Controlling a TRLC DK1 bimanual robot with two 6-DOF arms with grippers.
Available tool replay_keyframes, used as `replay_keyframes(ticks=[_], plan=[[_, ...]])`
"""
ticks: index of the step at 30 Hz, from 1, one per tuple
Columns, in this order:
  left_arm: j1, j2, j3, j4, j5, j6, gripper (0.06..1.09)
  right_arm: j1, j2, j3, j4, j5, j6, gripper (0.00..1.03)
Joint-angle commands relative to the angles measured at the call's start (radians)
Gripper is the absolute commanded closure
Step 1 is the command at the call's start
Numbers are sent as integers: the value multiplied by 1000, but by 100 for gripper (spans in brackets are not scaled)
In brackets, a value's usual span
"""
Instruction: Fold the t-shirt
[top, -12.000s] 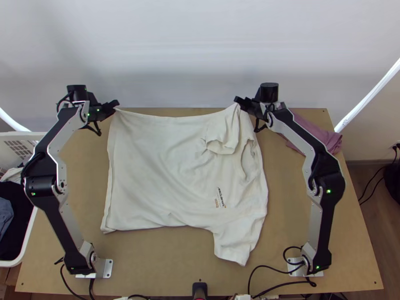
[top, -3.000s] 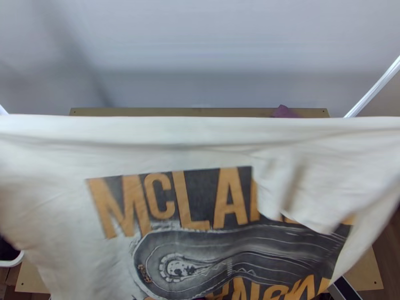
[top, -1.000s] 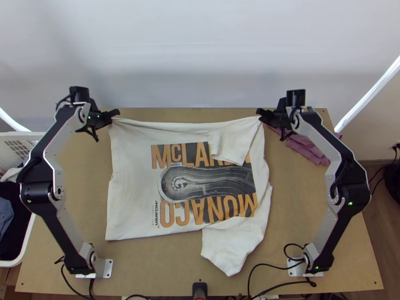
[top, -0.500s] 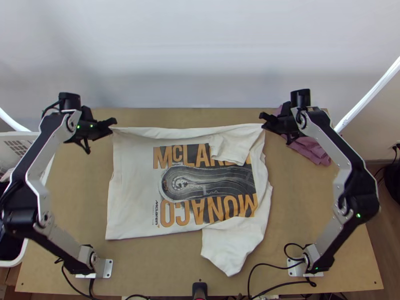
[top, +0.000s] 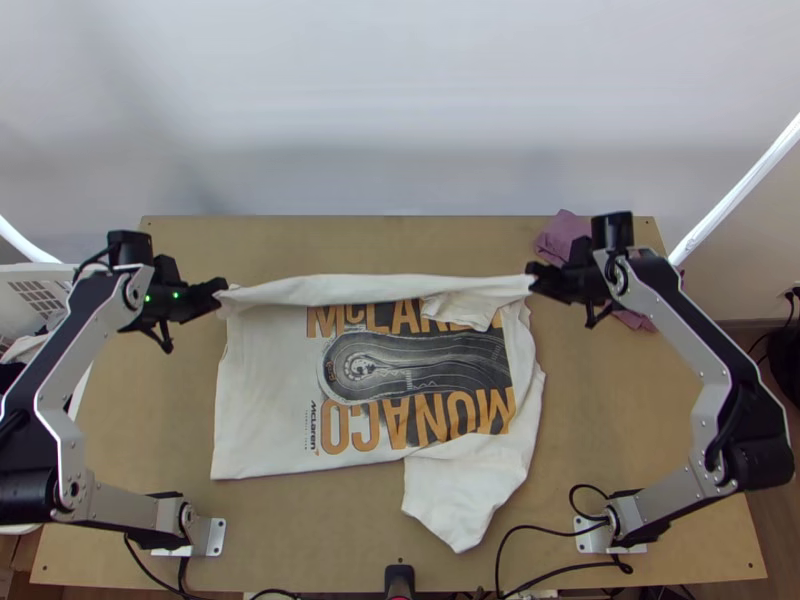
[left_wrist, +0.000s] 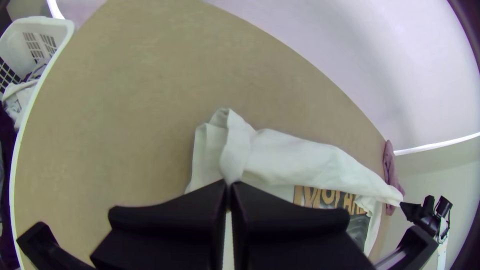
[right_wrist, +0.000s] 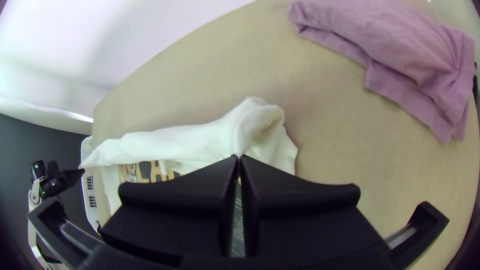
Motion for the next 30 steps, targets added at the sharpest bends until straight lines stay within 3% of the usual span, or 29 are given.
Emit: replay_keyframes(ticks=[1,11,12,13,14,15,16,18,22,24,28,30], plan=[[14,-42,-76,27,12,20,105,2,-49,-79,-2,-2,-24,100],[22,-122,-264,102,12,27,105,-6,-108,-251,76,-1,-40,98],[22,-137,-279,110,12,29,103,-9,-116,-259,81,-1,-38,82],[22,-151,-294,111,12,29,89,-12,-124,-263,81,1,-37,52],[22,-167,-308,110,12,29,65,-15,-134,-270,81,5,-35,21],[22,-176,-317,99,20,32,43,-18,-145,-274,81,11,-37,10],[22,-180,-319,78,40,52,25,-23,-164,-283,79,11,-37,10],[26,-199,-314,35,42,75,13,-35,-207,-305,79,11,-35,10],[81,-286,-314,15,72,98,11,-74,-299,-336,9,10,12,10],[104,-326,-302,-2,83,106,11,-74,-374,-349,-86,10,18,4],[127,-400,-256,-93,95,150,11,-61,-484,-375,-327,5,14,4],[126,-433,-234,-139,101,158,11,-48,-558,-421,-370,5,6,4]])
